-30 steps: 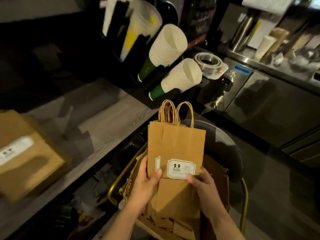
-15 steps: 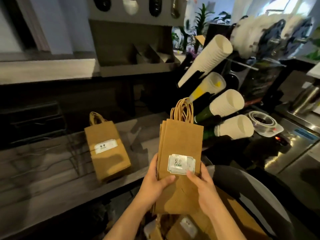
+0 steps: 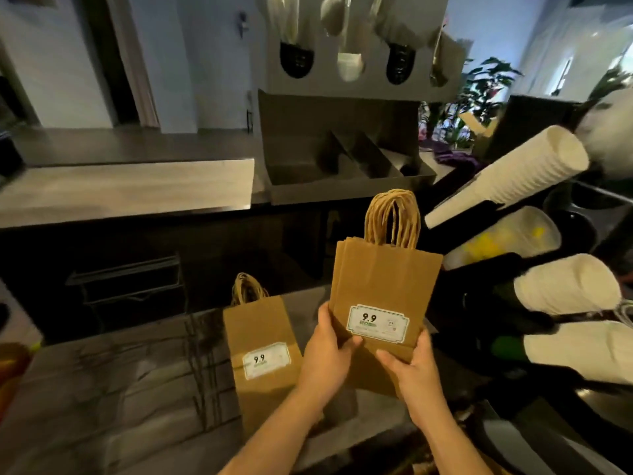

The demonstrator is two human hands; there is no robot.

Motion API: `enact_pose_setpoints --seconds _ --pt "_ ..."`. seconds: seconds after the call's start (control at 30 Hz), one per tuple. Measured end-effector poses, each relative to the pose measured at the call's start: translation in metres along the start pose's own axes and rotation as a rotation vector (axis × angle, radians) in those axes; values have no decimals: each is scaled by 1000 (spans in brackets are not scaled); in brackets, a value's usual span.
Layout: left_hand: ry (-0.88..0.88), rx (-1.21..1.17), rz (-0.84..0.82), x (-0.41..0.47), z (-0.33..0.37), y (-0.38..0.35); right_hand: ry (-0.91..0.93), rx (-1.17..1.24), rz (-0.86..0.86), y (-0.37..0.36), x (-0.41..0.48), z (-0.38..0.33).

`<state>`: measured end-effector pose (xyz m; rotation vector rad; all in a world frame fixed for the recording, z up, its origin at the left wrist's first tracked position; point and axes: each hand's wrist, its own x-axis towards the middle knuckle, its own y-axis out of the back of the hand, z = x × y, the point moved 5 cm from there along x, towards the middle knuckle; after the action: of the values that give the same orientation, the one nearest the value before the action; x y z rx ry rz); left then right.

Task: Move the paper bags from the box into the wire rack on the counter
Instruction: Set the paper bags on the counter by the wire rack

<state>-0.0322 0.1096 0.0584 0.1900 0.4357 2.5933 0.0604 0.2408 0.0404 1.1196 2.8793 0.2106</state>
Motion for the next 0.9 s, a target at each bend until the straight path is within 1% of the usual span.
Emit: enact_pose_setpoints --seconds 0.13,0.2,0.27,0.33,0.4,0.47,0.63,0.73,0.77,0.83,0.9 --pt "-53 37 -62 43 -13 -14 -23 -75 90 -4 36 18" --pt "-60 29 -125 64 -27 -24 -64 -104 113 -9 53 32" --pt "-22 20 -201 76 -44 -34 -91 -142 112 -14 62 45" --pt "57 4 -269 82 -67 -47 -141 -186 121 -16 70 67" --pt "124 21 -303 81 -81 -56 -217 -233 118 -16 71 87" --pt "173 56 -291 84 -90 -62 -297 -255 122 -14 72 104" --pt "211 173 -283 93 -85 -63 -319 -211 175 -12 71 107" --pt "161 197 -281 91 -71 -50 -304 -233 193 -11 70 94" --pt "130 198 -275 91 -64 -43 -288 -205 188 -12 70 88" --pt "69 169 -246 87 -51 -28 -234 -127 153 -16 72 71" --pt "41 129 -194 80 -43 -7 -184 -61 67 -26 72 50"
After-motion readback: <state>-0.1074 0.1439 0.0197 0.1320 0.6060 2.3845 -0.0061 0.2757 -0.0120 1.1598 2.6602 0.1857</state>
